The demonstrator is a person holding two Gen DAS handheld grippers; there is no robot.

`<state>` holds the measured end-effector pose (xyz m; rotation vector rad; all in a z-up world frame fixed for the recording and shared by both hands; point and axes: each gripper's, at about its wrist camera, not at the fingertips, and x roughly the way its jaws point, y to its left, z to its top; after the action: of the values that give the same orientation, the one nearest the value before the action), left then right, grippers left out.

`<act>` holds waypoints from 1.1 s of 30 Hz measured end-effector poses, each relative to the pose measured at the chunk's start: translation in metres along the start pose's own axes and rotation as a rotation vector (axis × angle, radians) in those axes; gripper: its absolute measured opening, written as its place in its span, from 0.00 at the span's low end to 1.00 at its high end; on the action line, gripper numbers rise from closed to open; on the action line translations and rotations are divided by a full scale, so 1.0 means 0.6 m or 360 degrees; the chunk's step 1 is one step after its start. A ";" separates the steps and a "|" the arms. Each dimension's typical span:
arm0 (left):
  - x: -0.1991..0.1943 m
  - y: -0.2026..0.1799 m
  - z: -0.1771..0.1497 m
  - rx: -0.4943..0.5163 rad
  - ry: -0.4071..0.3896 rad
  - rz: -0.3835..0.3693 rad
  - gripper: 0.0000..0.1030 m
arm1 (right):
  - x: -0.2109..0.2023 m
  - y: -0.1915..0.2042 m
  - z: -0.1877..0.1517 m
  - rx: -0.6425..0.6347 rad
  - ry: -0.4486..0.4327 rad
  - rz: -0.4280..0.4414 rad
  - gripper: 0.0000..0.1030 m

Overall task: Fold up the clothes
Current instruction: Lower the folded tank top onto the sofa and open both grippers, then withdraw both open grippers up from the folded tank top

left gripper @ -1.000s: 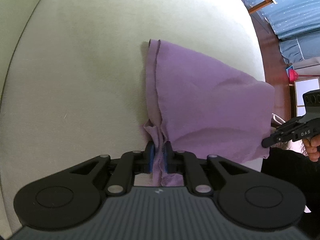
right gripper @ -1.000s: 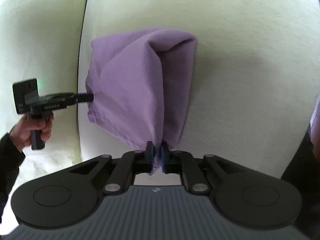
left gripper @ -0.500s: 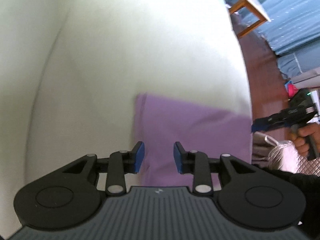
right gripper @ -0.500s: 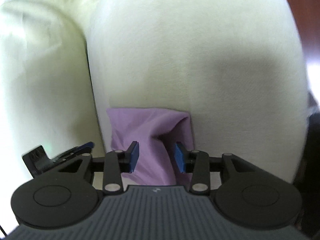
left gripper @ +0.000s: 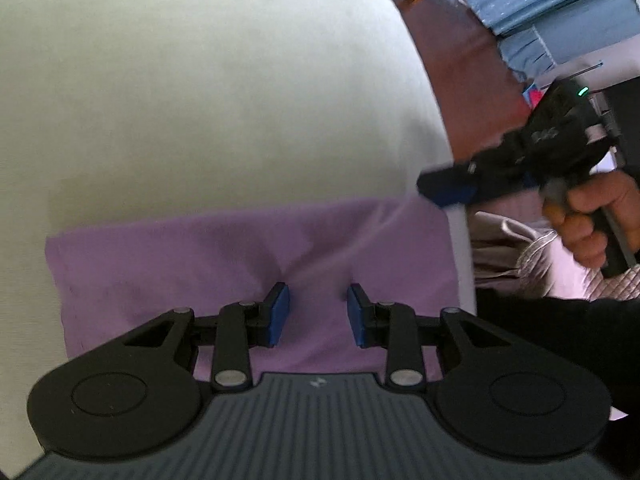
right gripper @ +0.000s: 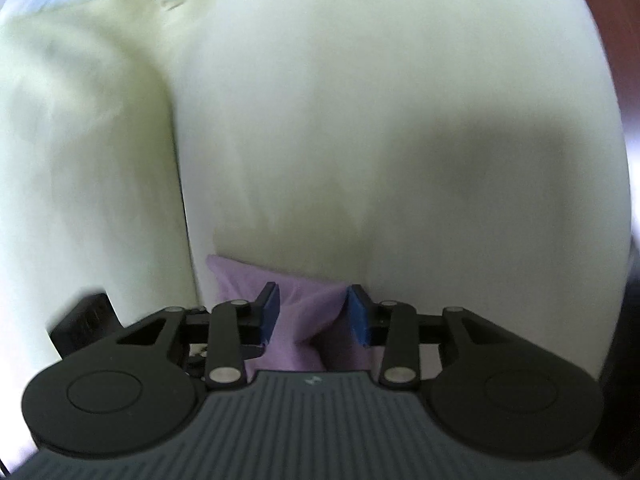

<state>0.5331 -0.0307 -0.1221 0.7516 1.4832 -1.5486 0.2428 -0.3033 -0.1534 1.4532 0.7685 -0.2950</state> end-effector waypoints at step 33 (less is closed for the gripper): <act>0.060 -0.083 -0.037 0.0006 -0.0008 -0.0259 0.38 | 0.075 -0.030 0.015 -0.0030 0.0106 0.0092 0.08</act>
<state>0.4698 -0.0173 -0.1323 0.6417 1.5703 -1.6733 0.2675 -0.3021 -0.1962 1.4705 0.7800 -0.1955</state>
